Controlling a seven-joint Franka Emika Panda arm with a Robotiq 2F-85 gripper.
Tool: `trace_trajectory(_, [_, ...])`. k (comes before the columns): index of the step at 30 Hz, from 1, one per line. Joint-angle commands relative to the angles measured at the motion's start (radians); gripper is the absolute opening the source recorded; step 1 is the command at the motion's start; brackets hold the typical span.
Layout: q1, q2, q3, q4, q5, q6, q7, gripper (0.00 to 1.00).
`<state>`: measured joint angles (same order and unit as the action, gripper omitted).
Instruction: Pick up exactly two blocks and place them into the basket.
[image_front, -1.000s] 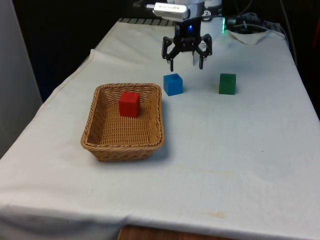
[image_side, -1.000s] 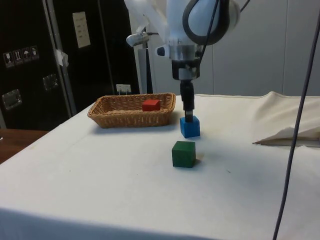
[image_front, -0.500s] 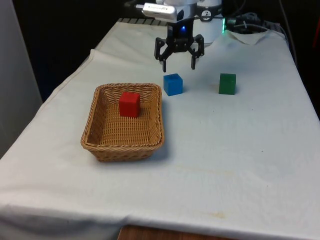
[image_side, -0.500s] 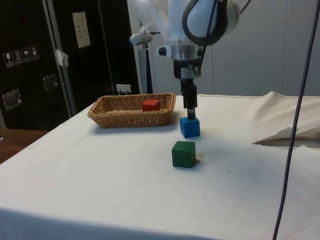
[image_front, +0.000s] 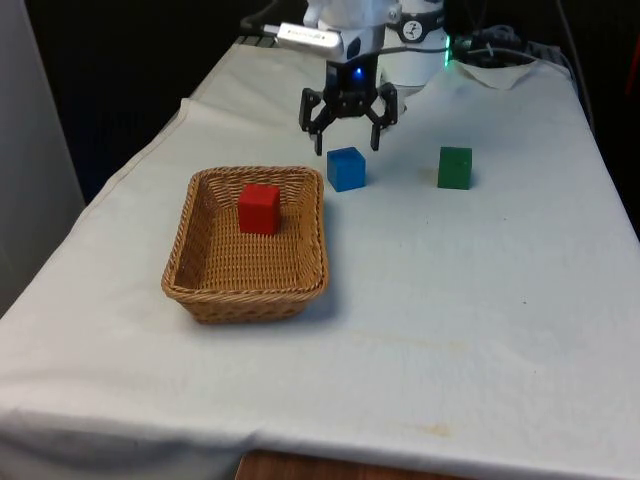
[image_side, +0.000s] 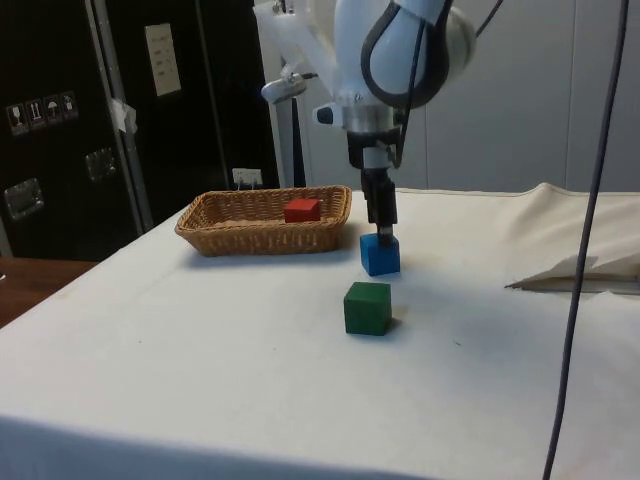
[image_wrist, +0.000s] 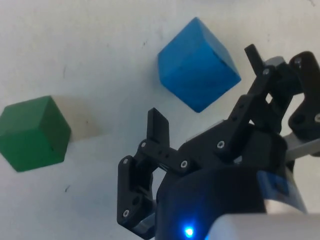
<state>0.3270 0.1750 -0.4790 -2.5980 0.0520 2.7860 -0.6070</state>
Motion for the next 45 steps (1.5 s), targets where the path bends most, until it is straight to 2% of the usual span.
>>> trace_trajectory(1, [0.0,0.011,0.001,0.004,0.001,0.005,0.0,1.0])
trace_trajectory(3, [-0.005,0.033,0.013,0.007,0.016,0.027,-0.009,1.0])
trace_trajectory(8, [-0.003,0.071,0.015,0.013,0.007,0.054,-0.005,1.0])
trace_trajectory(9, [0.0,0.071,0.01,0.014,0.002,0.044,0.0,1.0])
trace_trajectory(10, [-0.003,0.075,0.014,0.013,0.006,0.056,-0.004,1.0])
trace_trajectory(18, [0.0,0.078,0.011,0.016,0.001,0.049,-0.001,1.0])
trace_trajectory(26, [-0.004,0.078,0.009,0.016,0.002,0.049,-0.006,1.0])
trace_trajectory(27, [-0.001,0.078,0.008,0.016,0.001,0.048,-0.002,0.95])
trace_trajectory(28, [-0.004,0.079,0.009,0.016,0.002,0.049,-0.006,0.95])
trace_trajectory(29, [-0.005,0.079,0.008,0.016,0.003,0.049,-0.007,0.77])
trace_trajectory(32, [-0.005,0.079,0.007,0.017,0.003,0.049,-0.009,0.42])
trace_trajectory(36, [-0.002,0.077,0.005,0.016,0.001,0.046,-0.004,0.01])
trace_trajectory(37, [-0.006,0.078,0.006,0.017,0.003,0.047,-0.01,0.01])
trace_trajectory(44, [-0.006,0.078,0.006,0.017,0.003,0.047,-0.01,0.01])
trace_trajectory(45, [-0.003,0.077,0.004,0.016,0.001,0.045,-0.005,0.01])
